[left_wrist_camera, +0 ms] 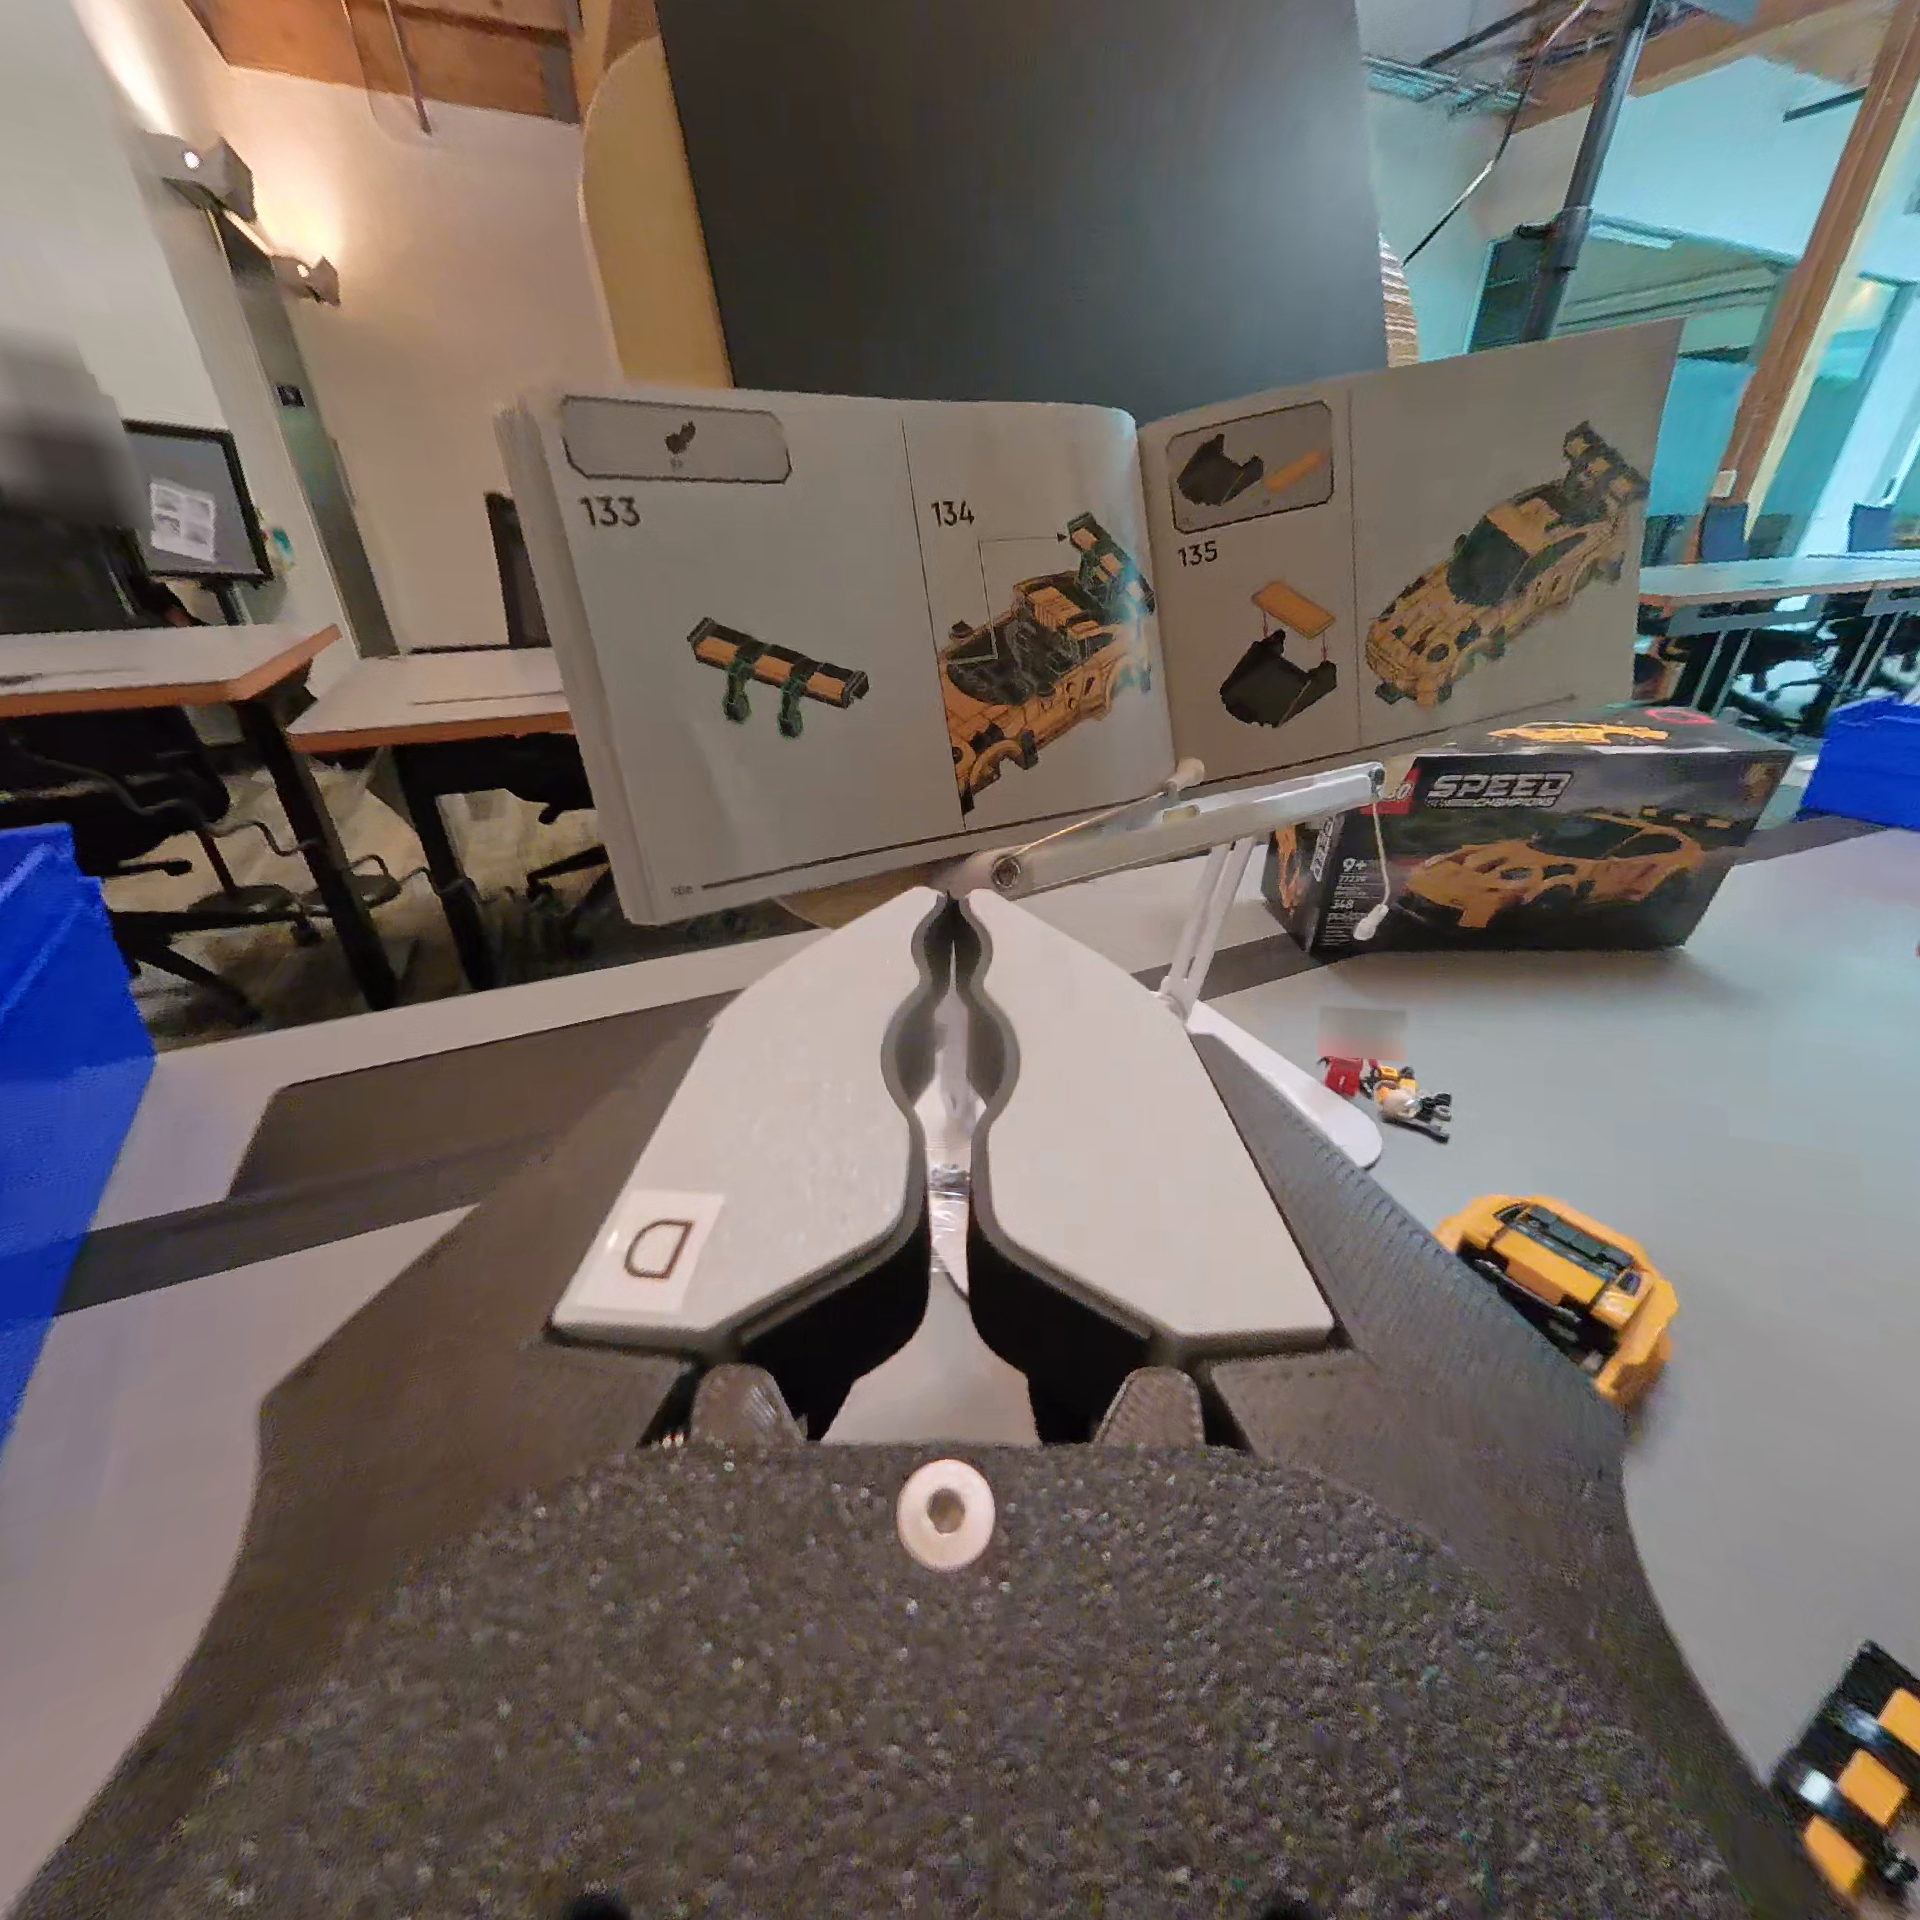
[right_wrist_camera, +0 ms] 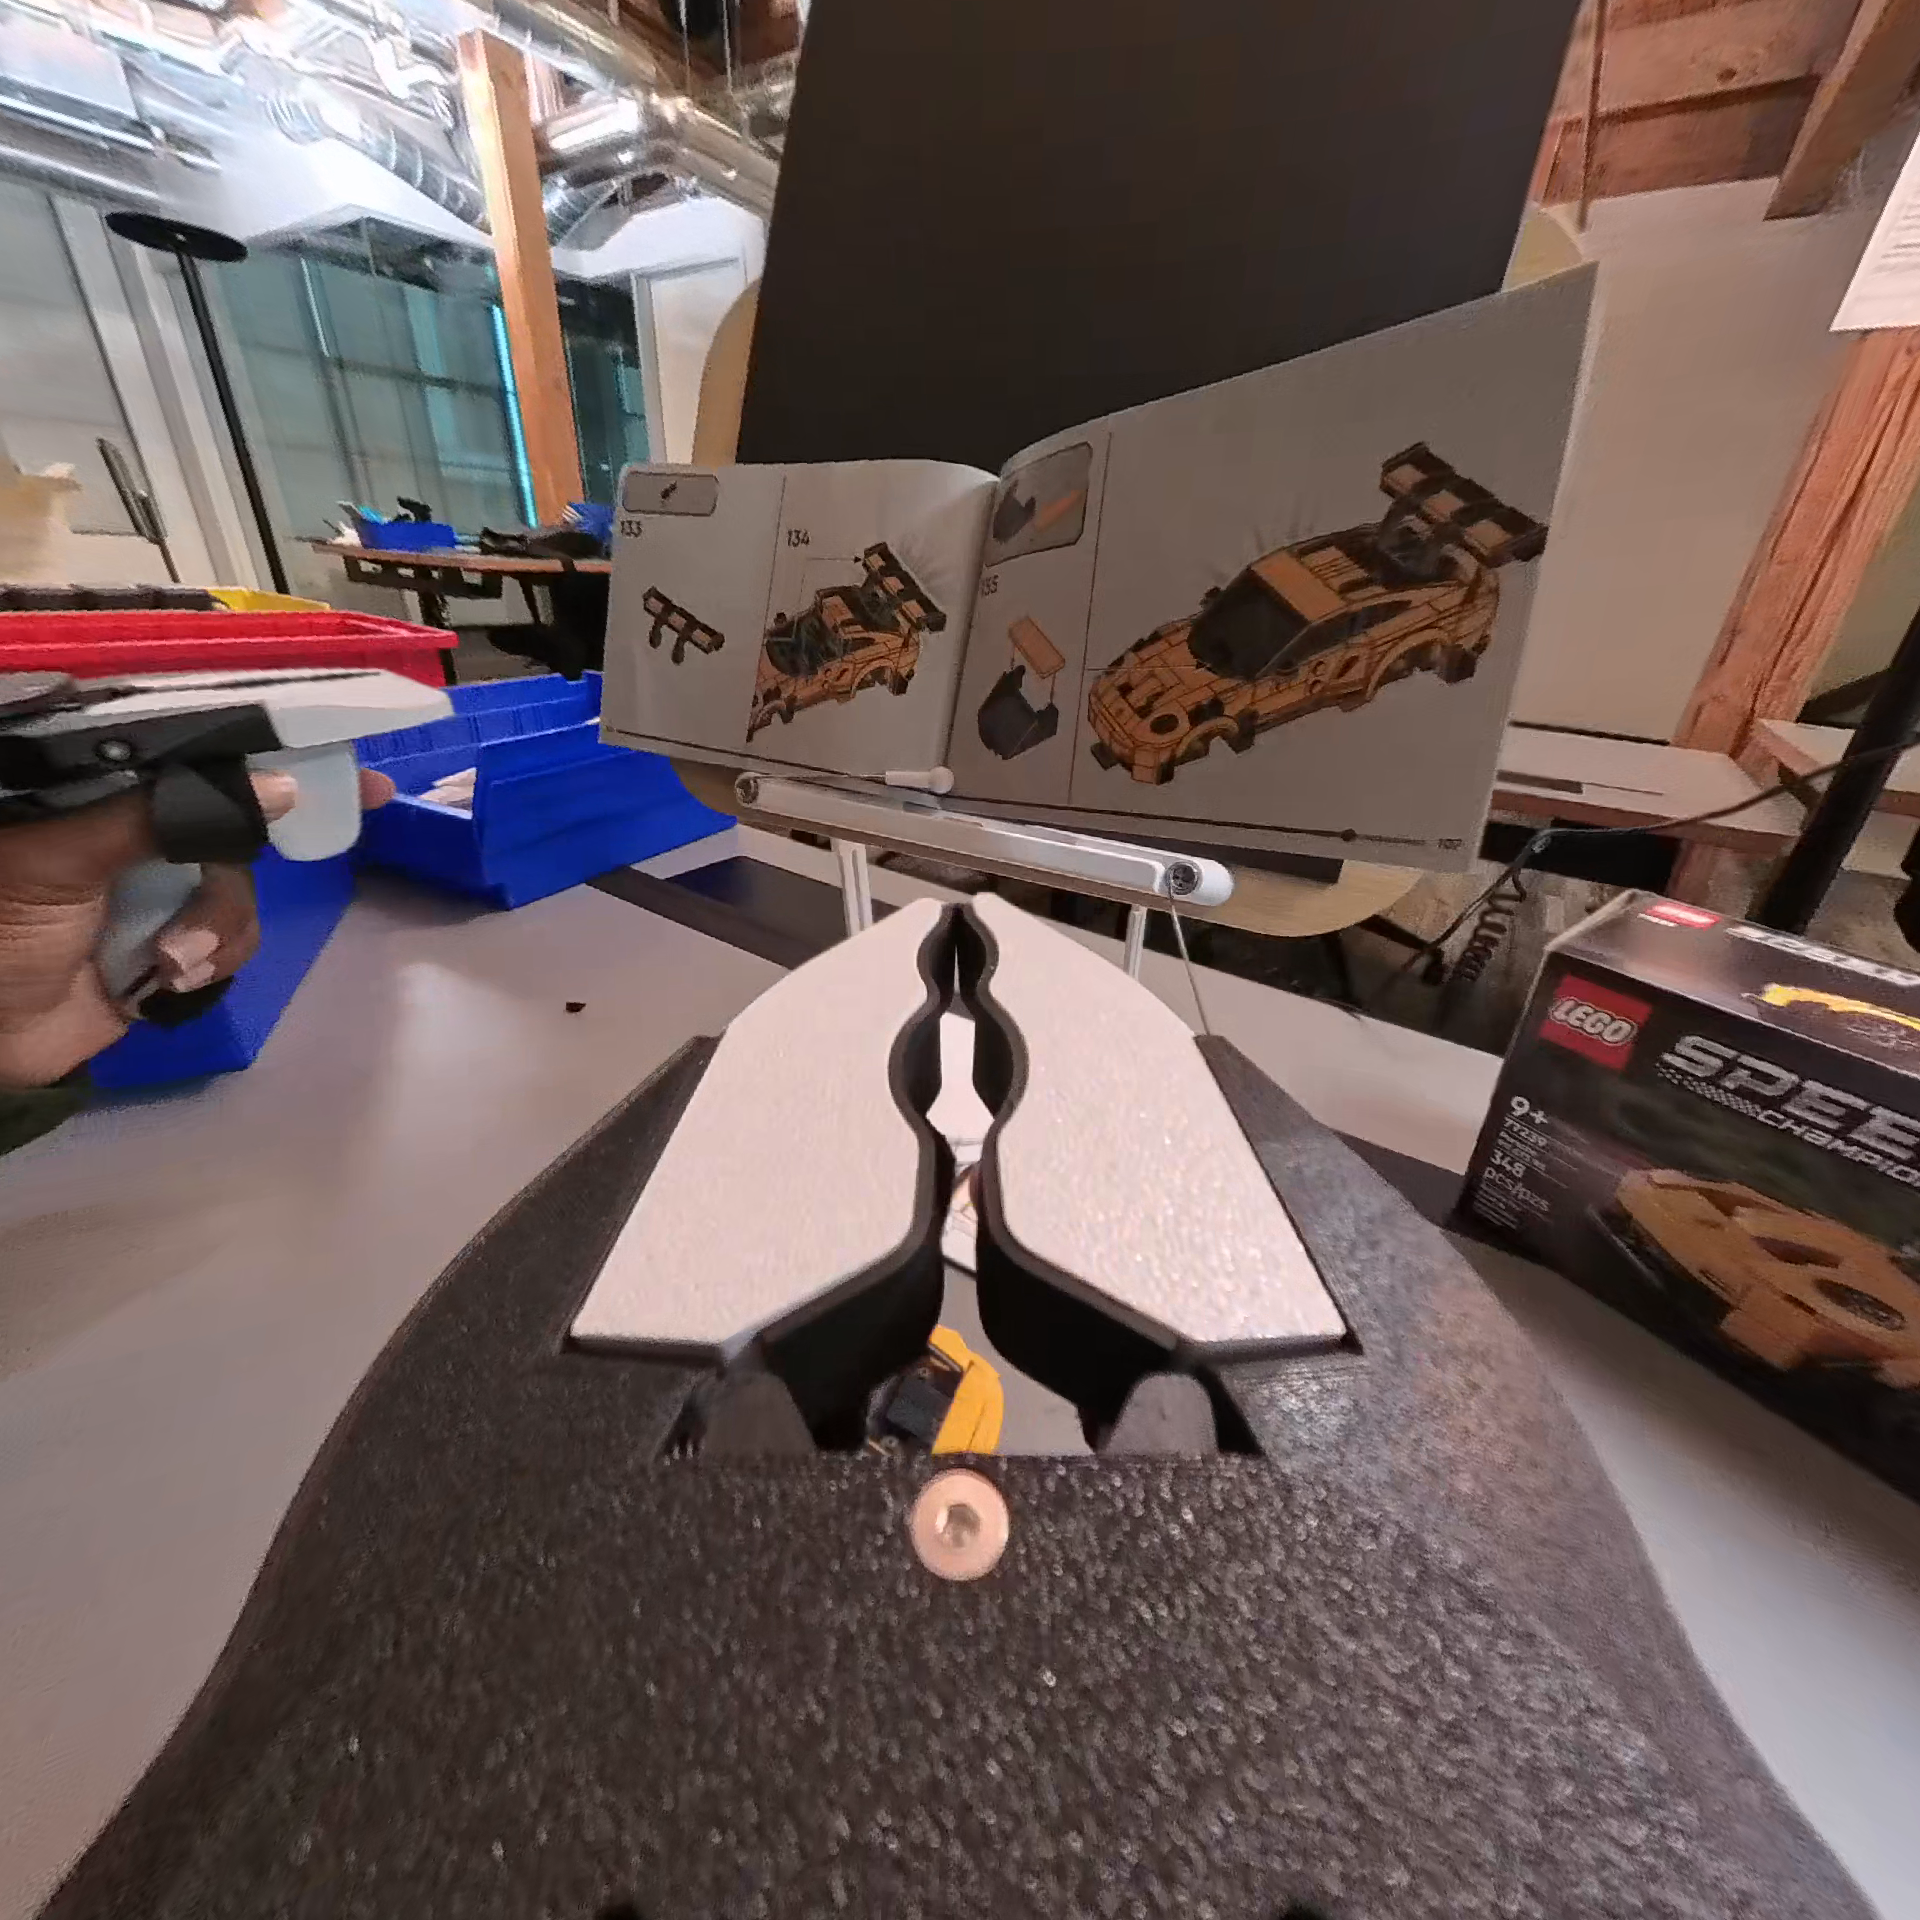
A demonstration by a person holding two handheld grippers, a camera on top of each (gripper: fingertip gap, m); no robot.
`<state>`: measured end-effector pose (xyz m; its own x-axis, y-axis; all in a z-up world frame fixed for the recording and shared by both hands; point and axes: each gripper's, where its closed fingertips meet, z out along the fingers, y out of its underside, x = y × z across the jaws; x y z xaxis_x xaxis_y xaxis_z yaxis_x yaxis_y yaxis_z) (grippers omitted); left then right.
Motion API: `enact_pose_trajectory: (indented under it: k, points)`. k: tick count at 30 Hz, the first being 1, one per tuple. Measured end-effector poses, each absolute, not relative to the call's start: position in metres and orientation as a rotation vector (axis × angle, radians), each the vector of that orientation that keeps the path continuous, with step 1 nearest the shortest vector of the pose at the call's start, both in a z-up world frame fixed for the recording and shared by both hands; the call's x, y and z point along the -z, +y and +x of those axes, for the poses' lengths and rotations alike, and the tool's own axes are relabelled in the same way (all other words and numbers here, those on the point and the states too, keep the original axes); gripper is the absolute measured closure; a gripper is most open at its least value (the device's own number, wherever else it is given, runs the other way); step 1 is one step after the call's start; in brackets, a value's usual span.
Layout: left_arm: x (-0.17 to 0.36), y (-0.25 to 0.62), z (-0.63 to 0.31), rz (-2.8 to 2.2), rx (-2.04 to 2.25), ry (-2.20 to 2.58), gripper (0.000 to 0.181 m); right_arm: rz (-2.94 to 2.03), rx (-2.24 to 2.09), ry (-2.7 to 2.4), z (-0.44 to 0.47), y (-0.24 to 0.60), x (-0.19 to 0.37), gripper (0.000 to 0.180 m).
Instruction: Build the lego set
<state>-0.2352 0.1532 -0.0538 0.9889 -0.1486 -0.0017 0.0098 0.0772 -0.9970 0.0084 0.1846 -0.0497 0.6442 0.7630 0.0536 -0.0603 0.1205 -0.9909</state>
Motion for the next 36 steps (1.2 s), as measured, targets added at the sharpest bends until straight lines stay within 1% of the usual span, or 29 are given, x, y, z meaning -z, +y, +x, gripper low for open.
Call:
enact_pose_trajectory:
  k: [7,17,25,33,36]
  points:
    - [0.037,0.151,-0.242,-1.417,0.027,0.099,0.181,-1.263,-0.608,-0.677,0.014,0.189,0.054,0.180]
    - [-0.023,0.217,-0.274,-1.362,-0.079,0.035,0.181,-1.295,-0.630,-0.665,0.011,0.196,0.066,0.180]
    - [-0.015,0.241,-0.281,-1.379,-0.076,0.013,0.181,-1.337,-0.652,-0.662,0.012,0.204,0.076,0.180]
    - [-0.011,0.229,-0.274,-1.412,0.012,0.090,0.180,-1.324,-0.630,-0.674,0.013,0.203,0.075,0.180]
    - [-0.024,0.209,-0.283,-1.423,-0.026,0.126,0.181,-1.309,-0.619,-0.669,0.016,0.202,0.069,0.180]
